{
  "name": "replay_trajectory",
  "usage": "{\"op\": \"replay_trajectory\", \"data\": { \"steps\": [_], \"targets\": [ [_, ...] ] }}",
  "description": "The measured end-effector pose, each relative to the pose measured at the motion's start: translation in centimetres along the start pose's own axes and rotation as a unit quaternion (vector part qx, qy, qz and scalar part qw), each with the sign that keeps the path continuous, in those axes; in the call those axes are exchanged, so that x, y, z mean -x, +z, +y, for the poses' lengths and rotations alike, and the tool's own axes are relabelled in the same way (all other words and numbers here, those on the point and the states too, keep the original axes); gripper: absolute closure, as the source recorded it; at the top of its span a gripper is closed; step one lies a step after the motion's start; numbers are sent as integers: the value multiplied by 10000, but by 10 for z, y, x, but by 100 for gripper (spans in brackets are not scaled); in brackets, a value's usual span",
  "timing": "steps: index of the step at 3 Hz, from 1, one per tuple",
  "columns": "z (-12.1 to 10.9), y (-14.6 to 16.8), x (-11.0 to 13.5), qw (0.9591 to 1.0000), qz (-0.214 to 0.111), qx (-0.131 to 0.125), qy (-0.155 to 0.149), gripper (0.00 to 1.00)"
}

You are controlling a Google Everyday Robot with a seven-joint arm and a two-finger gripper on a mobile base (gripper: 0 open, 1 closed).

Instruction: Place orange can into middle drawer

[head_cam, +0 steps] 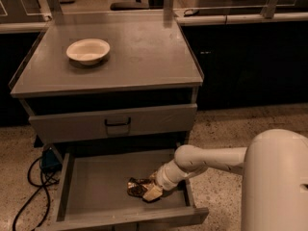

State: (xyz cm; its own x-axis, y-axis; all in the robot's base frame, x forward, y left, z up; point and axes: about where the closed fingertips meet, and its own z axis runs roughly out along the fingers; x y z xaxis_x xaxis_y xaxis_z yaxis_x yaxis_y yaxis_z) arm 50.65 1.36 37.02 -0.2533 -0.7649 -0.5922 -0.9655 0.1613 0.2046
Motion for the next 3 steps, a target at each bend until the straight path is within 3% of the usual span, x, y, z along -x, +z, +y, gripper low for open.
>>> {"op": "replay_trajectory", "data": {
  "steps": [3],
  "targets": [
    [0, 0, 0, 10000, 0, 1, 0, 11]
  ]
}}
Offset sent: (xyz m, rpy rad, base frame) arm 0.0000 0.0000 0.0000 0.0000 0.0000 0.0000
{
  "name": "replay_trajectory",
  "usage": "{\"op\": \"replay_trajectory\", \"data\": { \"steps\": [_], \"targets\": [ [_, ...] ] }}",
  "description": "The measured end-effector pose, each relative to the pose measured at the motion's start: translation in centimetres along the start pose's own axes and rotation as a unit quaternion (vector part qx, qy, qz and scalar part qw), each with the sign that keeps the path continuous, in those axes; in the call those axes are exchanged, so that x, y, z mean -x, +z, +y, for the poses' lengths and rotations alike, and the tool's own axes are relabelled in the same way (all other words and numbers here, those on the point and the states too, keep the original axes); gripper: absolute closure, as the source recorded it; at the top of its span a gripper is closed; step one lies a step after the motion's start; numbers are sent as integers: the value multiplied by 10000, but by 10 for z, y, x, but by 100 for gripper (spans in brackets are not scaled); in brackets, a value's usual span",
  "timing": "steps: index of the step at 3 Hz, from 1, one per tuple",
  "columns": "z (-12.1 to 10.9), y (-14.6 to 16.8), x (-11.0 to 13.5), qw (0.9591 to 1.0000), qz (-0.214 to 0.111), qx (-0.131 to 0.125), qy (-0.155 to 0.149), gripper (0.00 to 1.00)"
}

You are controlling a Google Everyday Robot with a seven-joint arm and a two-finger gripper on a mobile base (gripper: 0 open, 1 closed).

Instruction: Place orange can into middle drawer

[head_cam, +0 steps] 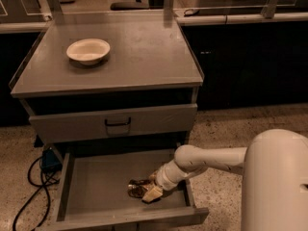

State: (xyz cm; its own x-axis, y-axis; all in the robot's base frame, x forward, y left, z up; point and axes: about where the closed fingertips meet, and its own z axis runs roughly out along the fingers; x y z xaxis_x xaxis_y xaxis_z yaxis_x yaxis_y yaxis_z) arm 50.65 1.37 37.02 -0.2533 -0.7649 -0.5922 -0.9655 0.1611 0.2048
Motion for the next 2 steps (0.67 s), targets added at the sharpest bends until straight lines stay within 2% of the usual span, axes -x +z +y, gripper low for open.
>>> {"op": "replay_trajectory", "data": {
  "steps": [1, 2],
  "targets": [
    [0, 0, 0, 10000, 0, 1, 0, 0],
    [0, 0, 0, 10000, 0, 1, 0, 0]
  ]
}}
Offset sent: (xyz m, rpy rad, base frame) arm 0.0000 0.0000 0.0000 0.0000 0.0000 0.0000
